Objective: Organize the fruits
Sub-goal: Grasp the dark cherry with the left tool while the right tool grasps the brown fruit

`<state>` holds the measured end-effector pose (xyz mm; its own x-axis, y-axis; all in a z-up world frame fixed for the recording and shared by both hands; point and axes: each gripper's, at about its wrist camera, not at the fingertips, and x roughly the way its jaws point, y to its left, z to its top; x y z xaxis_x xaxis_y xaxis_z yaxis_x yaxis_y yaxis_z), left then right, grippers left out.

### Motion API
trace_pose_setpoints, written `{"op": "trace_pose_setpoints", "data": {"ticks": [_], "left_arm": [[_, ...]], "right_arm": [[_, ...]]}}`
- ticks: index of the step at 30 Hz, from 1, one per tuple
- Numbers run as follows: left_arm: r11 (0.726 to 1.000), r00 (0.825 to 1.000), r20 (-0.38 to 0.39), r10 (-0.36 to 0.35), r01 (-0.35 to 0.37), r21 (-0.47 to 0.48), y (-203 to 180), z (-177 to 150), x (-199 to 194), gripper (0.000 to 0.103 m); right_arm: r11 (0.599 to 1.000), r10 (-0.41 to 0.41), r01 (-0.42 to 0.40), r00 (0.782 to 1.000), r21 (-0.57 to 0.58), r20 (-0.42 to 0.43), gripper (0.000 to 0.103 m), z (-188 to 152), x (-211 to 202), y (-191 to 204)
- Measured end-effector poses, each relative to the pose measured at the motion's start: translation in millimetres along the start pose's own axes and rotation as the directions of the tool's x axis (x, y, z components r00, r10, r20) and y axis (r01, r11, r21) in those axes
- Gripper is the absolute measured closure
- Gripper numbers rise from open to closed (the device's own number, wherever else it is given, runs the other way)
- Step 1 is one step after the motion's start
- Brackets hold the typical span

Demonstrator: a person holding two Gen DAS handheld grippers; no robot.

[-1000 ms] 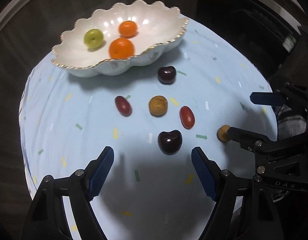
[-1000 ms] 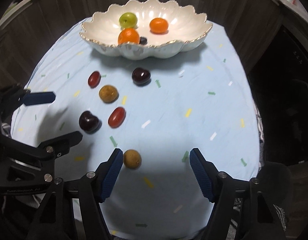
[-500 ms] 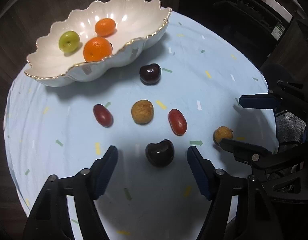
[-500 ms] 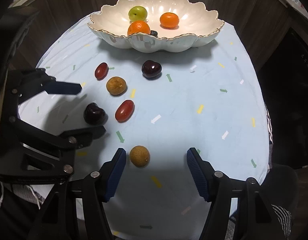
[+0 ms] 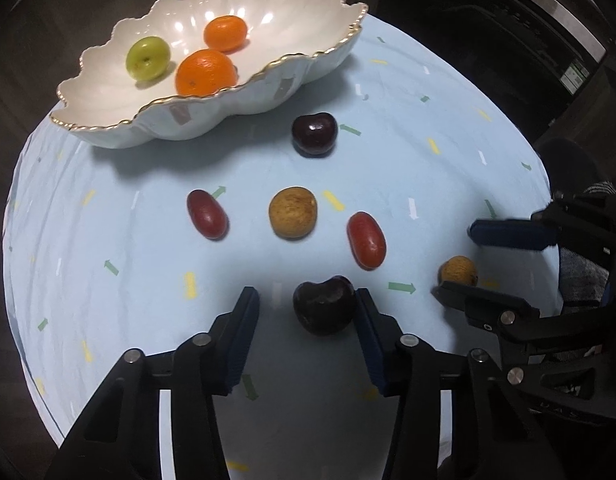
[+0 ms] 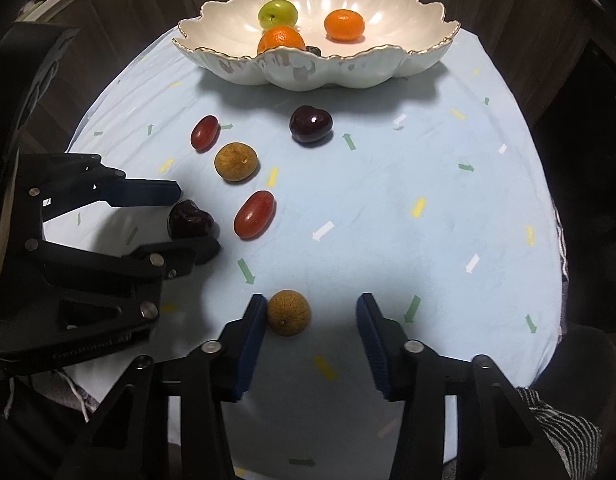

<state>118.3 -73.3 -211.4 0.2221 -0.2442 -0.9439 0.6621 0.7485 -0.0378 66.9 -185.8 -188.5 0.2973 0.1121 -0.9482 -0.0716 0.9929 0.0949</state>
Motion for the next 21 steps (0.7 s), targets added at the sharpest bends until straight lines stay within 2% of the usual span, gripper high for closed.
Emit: {"op": "trace_pose_setpoints", "data": {"ticks": [6,21], "left_arm": [[1.000,1.000,0.003,-0.023,0.023,-0.014,0.8,-0.7,-2.0,0.073],[0.999,1.000,0.000,-0.001,0.001,-0.036,-2.2,-14.5,-15.7,0.074]], "right_arm": [[1.000,0.014,-0.014,1.000,0.013,-0.004,0.079,-1.9,1.9,-1.8],[1.000,0.013,-0.013,1.000,0.021,0.013,0.080,-1.9,-3.4,-5.2]]}}
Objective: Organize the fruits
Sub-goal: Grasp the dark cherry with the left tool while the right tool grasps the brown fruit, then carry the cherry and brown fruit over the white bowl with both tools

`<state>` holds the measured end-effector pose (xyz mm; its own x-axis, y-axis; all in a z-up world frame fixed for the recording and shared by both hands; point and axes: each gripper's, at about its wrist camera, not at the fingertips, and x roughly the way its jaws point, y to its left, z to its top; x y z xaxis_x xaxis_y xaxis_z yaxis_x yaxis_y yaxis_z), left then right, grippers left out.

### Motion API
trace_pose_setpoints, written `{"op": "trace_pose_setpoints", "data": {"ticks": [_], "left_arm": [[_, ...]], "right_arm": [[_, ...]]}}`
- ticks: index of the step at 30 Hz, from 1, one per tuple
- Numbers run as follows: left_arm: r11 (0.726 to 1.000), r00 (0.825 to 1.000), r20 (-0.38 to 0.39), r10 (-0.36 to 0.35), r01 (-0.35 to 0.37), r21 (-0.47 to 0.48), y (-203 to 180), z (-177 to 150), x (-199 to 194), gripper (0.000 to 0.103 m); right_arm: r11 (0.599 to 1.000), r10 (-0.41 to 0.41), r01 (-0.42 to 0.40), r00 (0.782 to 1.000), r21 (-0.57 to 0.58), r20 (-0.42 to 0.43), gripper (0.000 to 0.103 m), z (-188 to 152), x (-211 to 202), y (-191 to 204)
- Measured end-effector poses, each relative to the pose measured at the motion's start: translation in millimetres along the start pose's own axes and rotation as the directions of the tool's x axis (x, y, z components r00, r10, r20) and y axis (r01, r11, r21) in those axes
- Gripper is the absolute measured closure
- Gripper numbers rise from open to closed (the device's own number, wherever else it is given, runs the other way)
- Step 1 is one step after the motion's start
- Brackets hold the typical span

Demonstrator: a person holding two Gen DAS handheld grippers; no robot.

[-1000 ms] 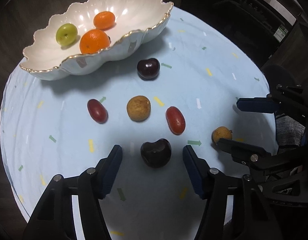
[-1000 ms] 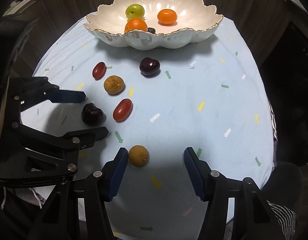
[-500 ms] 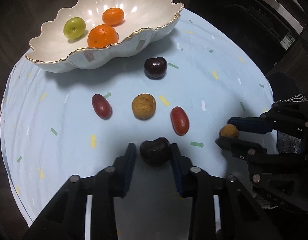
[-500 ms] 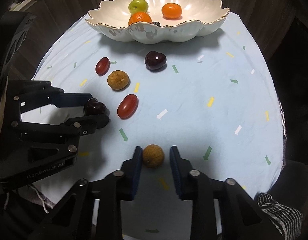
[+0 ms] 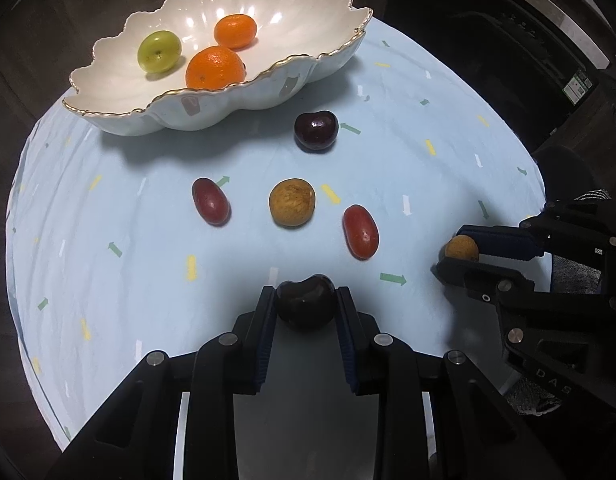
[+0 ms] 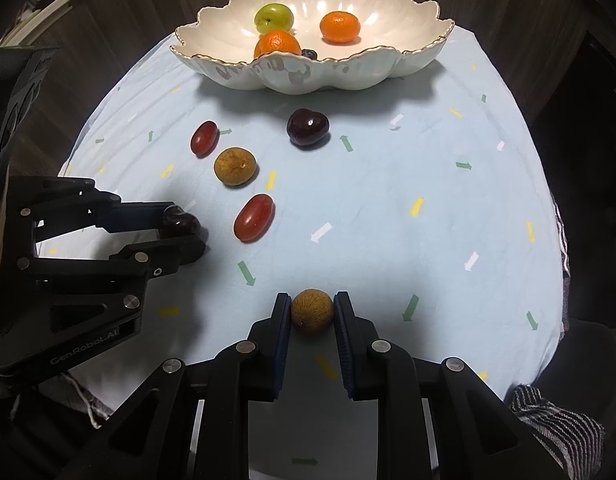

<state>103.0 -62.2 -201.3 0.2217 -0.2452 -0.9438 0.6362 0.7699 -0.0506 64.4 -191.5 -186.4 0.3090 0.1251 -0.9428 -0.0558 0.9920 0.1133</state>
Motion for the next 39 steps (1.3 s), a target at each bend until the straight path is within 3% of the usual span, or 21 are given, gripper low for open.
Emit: {"op": "trace_pose_setpoints", "data": {"ticks": [23,39], "left_arm": [[0.998,0.999,0.035,0.031,-0.029,-0.048,3.4,12.5,-28.3,0.074],[0.993,0.993,0.091,0.075,-0.066,-0.101,12.9,34.6,-57.5,0.074]], "right_arm": [[1.000,0.001,-0.001,0.998,0.006,0.066,0.080,12.5,-25.3,2.4],[1.000,-0.004,0.002,0.989,0.012,0.150,0.080,42.8,-54.3,-0.6]]}}
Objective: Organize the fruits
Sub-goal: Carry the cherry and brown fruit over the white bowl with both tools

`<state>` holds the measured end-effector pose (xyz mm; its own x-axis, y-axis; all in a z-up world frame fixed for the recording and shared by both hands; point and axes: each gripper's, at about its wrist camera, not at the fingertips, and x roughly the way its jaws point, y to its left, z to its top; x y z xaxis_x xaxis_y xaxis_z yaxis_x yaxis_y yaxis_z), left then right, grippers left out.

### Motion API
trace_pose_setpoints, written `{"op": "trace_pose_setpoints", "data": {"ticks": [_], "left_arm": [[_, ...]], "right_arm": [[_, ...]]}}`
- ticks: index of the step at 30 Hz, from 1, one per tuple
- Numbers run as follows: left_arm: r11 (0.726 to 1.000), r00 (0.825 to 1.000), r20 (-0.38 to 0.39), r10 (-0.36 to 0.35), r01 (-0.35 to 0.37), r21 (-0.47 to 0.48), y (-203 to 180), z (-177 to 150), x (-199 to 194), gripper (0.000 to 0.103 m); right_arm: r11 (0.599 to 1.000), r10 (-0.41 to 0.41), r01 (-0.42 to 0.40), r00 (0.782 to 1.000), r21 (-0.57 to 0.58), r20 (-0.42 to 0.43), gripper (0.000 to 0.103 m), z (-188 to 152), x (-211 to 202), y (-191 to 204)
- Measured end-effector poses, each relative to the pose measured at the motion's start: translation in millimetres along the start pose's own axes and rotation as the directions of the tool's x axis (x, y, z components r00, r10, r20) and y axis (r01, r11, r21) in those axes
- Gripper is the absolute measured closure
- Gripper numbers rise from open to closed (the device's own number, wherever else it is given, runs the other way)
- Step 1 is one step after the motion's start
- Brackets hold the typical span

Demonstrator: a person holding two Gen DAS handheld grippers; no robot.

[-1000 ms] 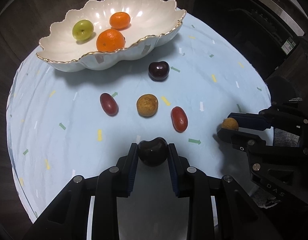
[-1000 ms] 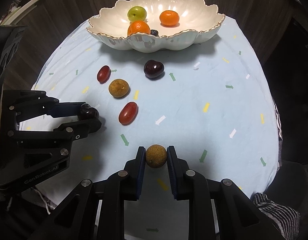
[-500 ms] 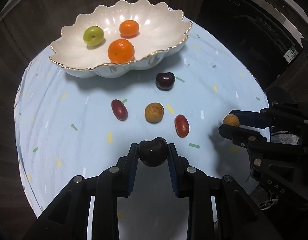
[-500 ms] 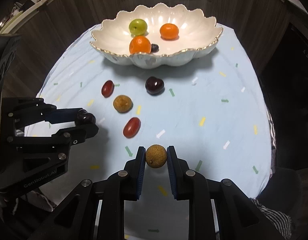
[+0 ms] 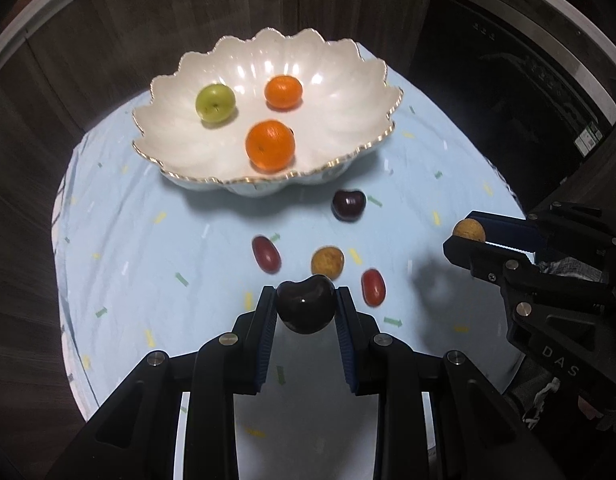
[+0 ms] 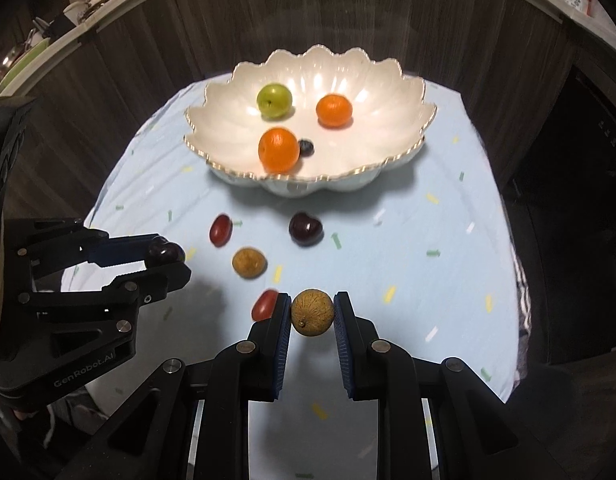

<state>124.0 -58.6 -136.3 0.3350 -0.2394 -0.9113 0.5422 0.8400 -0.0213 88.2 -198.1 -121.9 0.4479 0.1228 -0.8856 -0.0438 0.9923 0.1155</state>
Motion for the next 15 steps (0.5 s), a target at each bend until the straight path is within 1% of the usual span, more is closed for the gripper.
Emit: {"op": "trace_pose_setpoints", "data": {"ticks": [15], "left_arm": [[0.999,0.996,0.093,0.020,-0.016,-0.040,13.3,43.5,-24.1,0.074]], "right_arm": [[1.000,-0.022,0.020,0.994,0.022,0.106,0.080,50.8,-21.7,-14.6]]}}
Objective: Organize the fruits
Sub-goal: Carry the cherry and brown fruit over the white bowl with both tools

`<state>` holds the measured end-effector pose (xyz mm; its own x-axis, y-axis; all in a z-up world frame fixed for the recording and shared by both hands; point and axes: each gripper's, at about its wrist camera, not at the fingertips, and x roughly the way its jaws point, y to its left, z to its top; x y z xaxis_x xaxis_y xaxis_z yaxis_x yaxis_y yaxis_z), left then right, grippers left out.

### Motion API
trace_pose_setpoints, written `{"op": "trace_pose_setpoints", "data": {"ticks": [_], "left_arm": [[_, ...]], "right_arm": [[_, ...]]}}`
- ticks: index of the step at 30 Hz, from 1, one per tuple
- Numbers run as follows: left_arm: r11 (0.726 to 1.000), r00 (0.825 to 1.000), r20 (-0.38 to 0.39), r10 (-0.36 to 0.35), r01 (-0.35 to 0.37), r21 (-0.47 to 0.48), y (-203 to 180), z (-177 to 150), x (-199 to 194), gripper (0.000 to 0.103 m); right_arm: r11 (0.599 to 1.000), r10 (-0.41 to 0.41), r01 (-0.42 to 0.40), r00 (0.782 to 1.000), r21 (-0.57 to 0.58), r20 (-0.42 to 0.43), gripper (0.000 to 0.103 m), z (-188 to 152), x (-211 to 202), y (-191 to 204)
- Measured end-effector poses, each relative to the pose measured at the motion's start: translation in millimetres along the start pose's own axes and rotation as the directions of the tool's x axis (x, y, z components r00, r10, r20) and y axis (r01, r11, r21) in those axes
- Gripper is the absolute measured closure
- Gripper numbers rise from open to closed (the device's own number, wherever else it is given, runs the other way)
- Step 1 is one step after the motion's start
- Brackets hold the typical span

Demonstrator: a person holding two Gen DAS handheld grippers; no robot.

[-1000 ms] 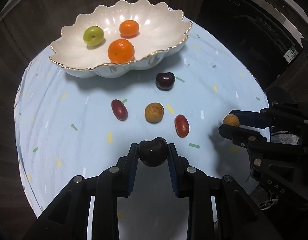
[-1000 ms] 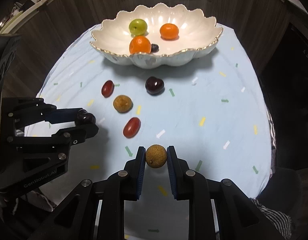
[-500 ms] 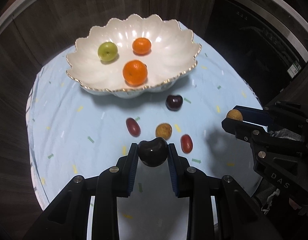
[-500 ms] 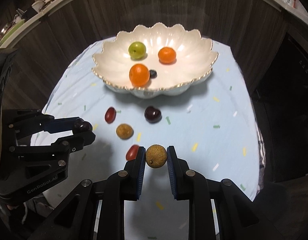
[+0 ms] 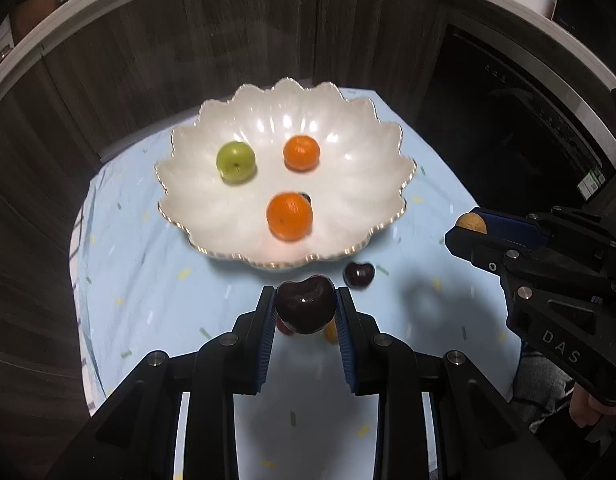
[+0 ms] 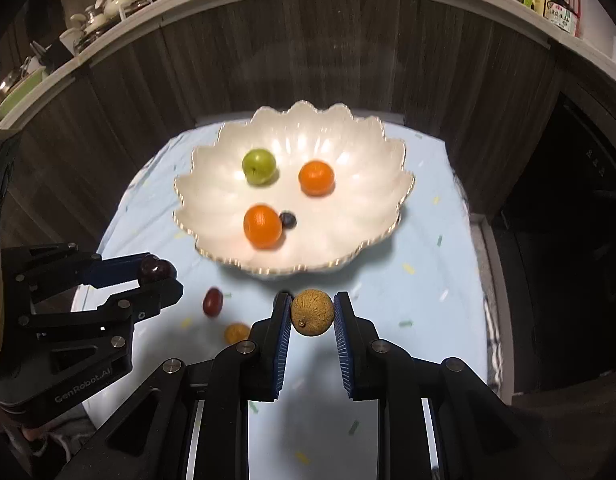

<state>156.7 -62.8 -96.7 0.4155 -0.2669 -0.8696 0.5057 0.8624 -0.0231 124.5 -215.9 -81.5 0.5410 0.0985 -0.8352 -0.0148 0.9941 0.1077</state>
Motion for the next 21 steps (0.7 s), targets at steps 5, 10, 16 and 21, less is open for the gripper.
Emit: {"op": "trace_pose_setpoints", "data": {"ticks": [5,10,16,21], "left_arm": [[1.000,1.000,0.024,0.013,-0.013,-0.010,6.7,14.0,-3.7,0.074],[0.999,0.999,0.042,0.028,-0.027,-0.026,15.2,28.7,-4.1,0.074],[0.998,0.998,0.051,0.046,-0.043,-0.043,24.8,41.4,2.0,0.074],[0.996,0.997,0.044,0.068,-0.065,-0.058,32.8,50.3,13.2,0.074]], "right_arm": [[1.000,-0.007,0.007,1.000,0.002,0.027,0.080,16.0,-1.0,-1.6],[1.000,-0.012,0.012,0.999,-0.001,0.044,0.080,28.1,1.8,-1.7],[1.000,-0.020,0.020,0.998,0.002,0.053,0.080,41.6,10.8,-3.8],[1.000,-0.031,0.031,0.998,0.005,0.057,0.080,51.4,19.4,-5.0]]}}
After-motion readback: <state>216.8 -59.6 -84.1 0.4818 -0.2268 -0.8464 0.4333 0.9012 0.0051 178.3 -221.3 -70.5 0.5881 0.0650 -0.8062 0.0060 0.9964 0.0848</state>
